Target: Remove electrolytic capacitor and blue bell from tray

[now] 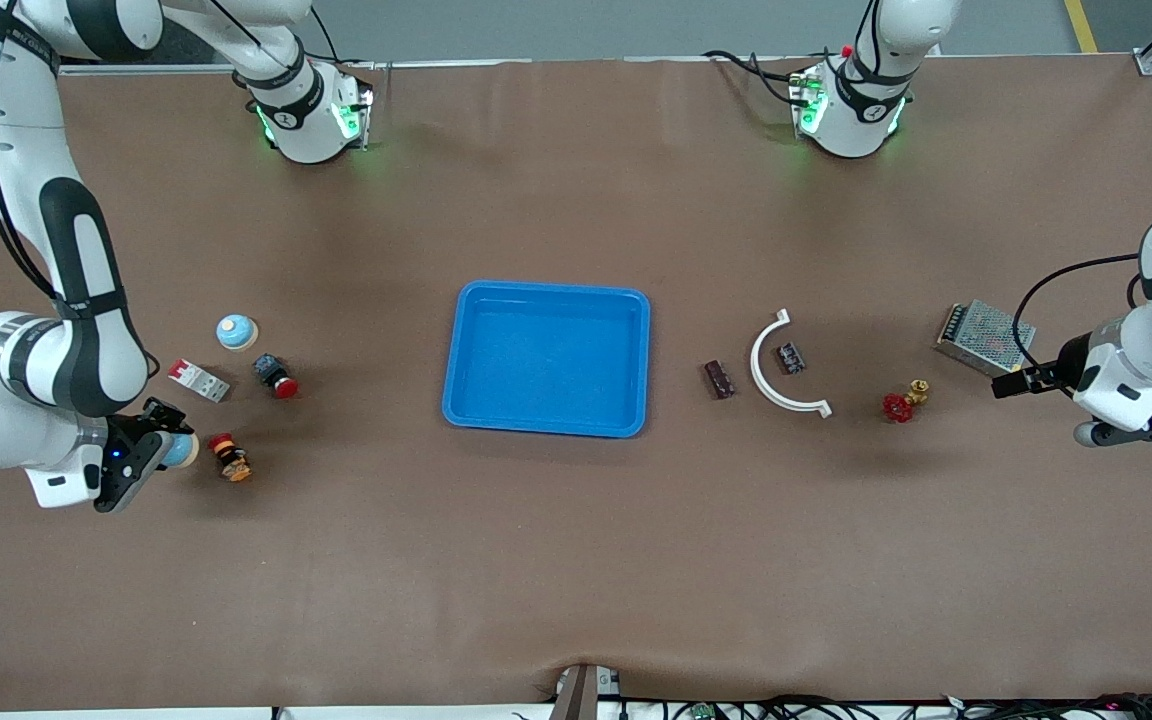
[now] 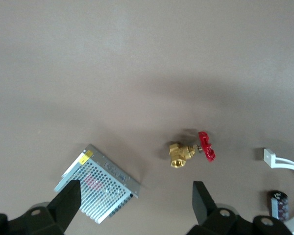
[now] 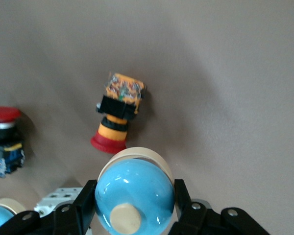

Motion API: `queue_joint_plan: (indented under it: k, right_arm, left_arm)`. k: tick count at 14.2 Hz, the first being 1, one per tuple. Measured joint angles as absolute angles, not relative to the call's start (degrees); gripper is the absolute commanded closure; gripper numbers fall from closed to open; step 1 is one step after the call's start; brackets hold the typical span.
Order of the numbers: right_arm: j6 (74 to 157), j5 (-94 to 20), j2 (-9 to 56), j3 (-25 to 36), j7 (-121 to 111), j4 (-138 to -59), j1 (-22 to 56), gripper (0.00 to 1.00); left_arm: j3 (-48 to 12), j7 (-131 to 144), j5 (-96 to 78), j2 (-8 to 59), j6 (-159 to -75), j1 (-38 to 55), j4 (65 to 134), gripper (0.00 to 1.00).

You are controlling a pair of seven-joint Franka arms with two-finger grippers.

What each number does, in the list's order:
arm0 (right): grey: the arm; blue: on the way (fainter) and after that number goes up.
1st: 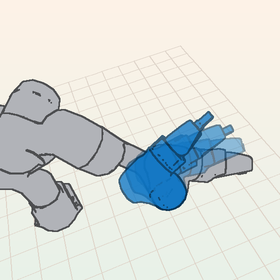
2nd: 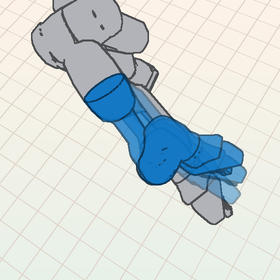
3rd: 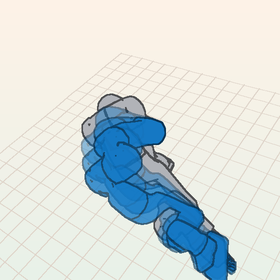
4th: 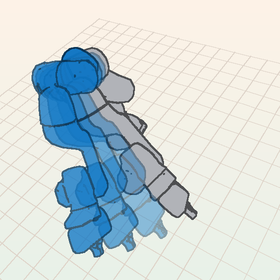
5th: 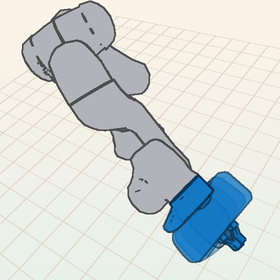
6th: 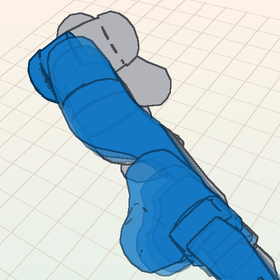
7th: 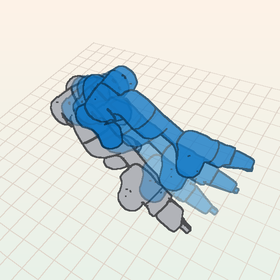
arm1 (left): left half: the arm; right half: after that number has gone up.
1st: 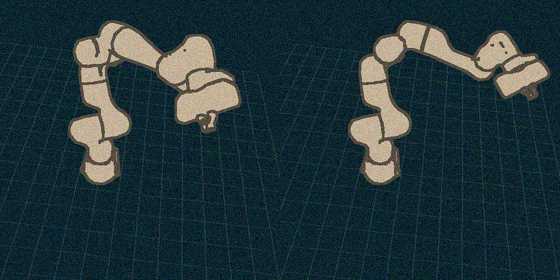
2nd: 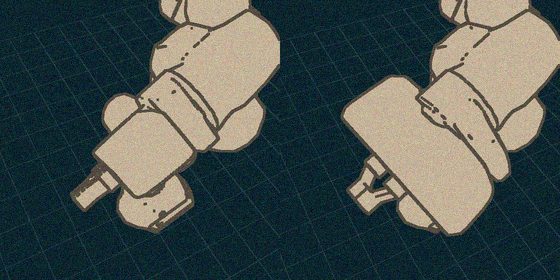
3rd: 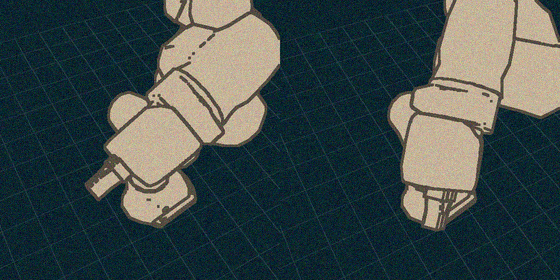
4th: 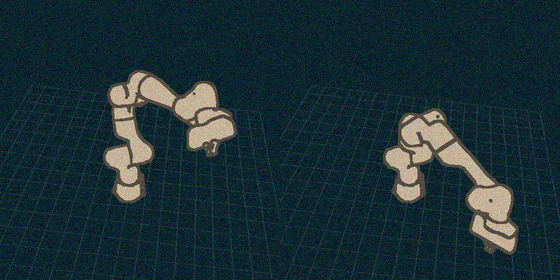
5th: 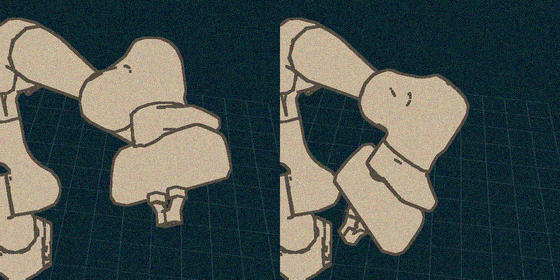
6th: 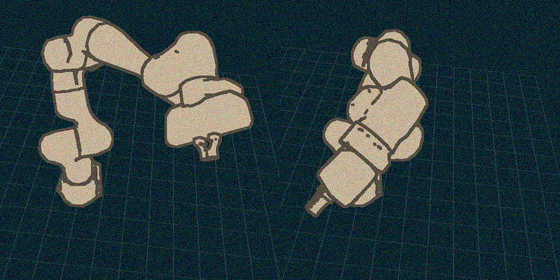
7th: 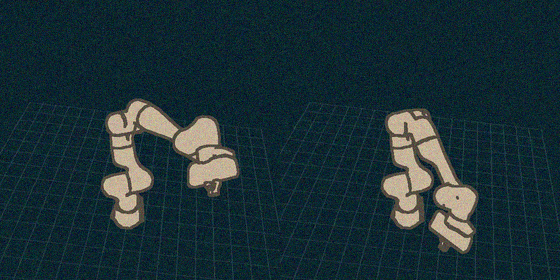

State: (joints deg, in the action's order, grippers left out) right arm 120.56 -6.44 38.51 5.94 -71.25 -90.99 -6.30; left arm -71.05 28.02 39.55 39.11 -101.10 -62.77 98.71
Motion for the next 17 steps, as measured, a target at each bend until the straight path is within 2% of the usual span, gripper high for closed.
queue_joint_plan:
  k: [7, 9, 10, 11, 12, 13, 15, 17]
  right_arm:
    - [122.57, -6.44, 40.70, 5.93, -75.41, -92.76, -7.96, 0.65]
    - [123.80, -6.44, 40.98, 5.93, -75.59, -93.77, -8.03, 0.63]
    - [124.00, -6.44, 41.01, 5.93, -75.65, -94.01, -8.06, 0.62]
    - [124.03, -6.44, 41.02, 5.93, -75.66, -94.17, -8.10, 0.55]
    - [124.04, -6.44, 41.06, 5.93, -75.66, -94.23, -8.16, 0.38]
    - [124.04, -6.44, 41.08, 5.93, -75.67, -94.25, -8.21, 0.00]
    - [124.08, -6.44, 41.09, 5.93, -75.67, -94.26, -8.24, 0.00]
    - [124.10, -6.44, 41.08, 5.93, -75.65, -94.20, -8.24, 0.00]
  left_arm:
    - [-61.63, 28.00, 32.90, 37.49, -88.79, -45.06, 80.45, 0.00]
    - [-56.07, 28.00, 28.70, 35.36, -88.17, -39.71, 78.29, 0.00]
    - [-51.25, 27.68, 25.09, 33.47, -88.12, -36.23, 77.53, 0.00]
    - [-45.14, 26.09, 21.17, 31.13, -88.07, -32.05, 76.85, 0.00]
    - [-38.45, 23.96, 17.53, 28.57, -87.98, -27.50, 76.38, 0.00]
    - [-31.64, 21.50, 13.89, 25.90, -87.85, -22.91, 76.08, 0.00]
    - [-19.41, 15.60, 7.10, 20.68, -87.51, -15.36, 75.85, 0.00]
    - [-11.70, 9.93, 3.39, 16.65, -86.78, -11.40, 75.86, 0.00]
